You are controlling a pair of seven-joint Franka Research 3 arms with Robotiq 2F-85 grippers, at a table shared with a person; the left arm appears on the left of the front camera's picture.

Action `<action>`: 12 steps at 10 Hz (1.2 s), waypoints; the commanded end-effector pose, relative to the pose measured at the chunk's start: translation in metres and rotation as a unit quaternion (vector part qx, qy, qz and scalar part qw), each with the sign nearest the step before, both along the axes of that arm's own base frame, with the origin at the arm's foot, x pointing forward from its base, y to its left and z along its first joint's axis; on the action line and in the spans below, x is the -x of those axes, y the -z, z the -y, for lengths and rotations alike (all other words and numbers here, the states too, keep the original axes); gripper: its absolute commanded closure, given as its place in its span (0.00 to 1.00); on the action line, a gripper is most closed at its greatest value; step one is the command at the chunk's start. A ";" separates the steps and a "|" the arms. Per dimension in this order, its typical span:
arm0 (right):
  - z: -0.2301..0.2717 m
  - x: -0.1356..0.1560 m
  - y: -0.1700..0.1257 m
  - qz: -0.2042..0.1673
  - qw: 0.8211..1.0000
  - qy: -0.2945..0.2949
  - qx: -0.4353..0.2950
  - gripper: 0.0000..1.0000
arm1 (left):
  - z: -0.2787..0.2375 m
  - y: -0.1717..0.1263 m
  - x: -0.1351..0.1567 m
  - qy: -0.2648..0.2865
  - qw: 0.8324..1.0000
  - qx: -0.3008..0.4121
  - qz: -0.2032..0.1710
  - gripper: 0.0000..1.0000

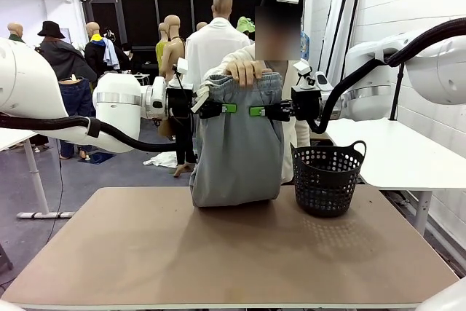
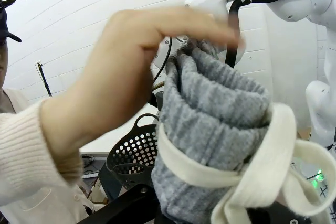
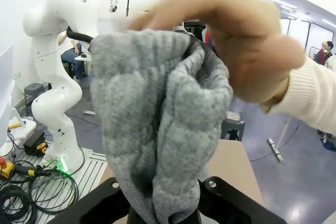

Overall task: Fold the training pants.
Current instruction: Release the ends of the Training pants and then grab the overlapped ends.

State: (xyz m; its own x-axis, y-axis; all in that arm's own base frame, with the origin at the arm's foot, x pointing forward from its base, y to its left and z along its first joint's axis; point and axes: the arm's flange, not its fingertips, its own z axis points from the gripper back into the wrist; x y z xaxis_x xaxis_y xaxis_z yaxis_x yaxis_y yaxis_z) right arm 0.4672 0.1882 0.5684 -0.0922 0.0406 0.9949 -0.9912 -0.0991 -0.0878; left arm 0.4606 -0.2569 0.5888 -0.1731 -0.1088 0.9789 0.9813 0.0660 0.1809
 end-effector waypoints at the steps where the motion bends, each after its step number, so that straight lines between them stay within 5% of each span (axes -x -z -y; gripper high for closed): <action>1: -0.001 0.001 -0.001 0.001 1.000 -0.001 -0.001 1.00 | 0.000 -0.003 0.001 -0.001 1.000 0.003 0.003 1.00; 12: -0.001 0.001 -0.001 0.001 1.000 -0.001 -0.001 1.00 | 0.000 -0.003 0.001 -0.001 1.000 0.003 0.003 1.00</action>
State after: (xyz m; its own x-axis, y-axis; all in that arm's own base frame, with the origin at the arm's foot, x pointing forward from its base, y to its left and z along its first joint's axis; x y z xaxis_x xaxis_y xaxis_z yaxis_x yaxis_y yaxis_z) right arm 0.4672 0.1882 0.5684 -0.0923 0.0406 0.9949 -0.9912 -0.0991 -0.0879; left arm 0.4606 -0.2570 0.5889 -0.1732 -0.1087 0.9789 0.9813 0.0660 0.1810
